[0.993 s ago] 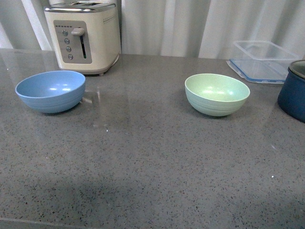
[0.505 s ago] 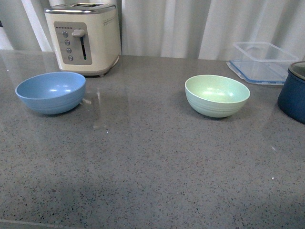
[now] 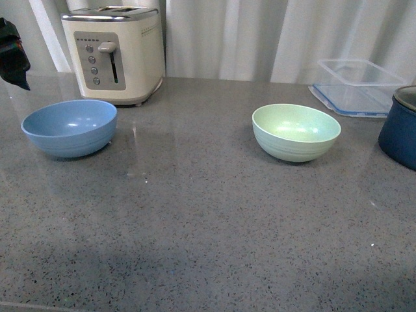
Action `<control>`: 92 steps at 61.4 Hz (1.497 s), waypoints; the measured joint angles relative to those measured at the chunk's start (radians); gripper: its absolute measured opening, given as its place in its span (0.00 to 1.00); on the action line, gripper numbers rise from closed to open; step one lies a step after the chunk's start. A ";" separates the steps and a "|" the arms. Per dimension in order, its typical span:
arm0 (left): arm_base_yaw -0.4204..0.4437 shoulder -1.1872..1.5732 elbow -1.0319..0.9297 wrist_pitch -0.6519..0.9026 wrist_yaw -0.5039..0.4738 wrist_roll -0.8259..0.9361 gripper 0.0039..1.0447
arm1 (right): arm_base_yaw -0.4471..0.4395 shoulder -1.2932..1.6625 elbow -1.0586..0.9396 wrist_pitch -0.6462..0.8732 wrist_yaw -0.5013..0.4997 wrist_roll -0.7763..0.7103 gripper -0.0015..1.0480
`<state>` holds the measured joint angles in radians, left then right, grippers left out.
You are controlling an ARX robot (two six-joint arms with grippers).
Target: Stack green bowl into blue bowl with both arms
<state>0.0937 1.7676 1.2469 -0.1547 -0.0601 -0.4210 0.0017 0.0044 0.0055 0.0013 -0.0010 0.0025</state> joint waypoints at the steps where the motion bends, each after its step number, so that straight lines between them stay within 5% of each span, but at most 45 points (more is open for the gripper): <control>1: -0.003 0.007 0.005 0.000 0.000 -0.001 0.94 | 0.000 0.000 0.000 0.000 0.000 0.000 0.90; 35: -0.021 0.160 0.103 -0.023 -0.016 0.001 0.93 | 0.000 0.000 0.000 0.000 0.000 0.000 0.90; 72: -0.040 0.197 0.135 -0.043 -0.015 0.005 0.03 | 0.000 0.000 0.000 0.000 0.000 0.000 0.90; 92: -0.164 0.037 0.123 -0.045 -0.026 0.006 0.03 | 0.000 0.000 0.000 0.000 0.000 0.000 0.90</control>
<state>-0.0708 1.8042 1.3701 -0.1997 -0.0864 -0.4149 0.0017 0.0044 0.0055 0.0013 -0.0010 0.0021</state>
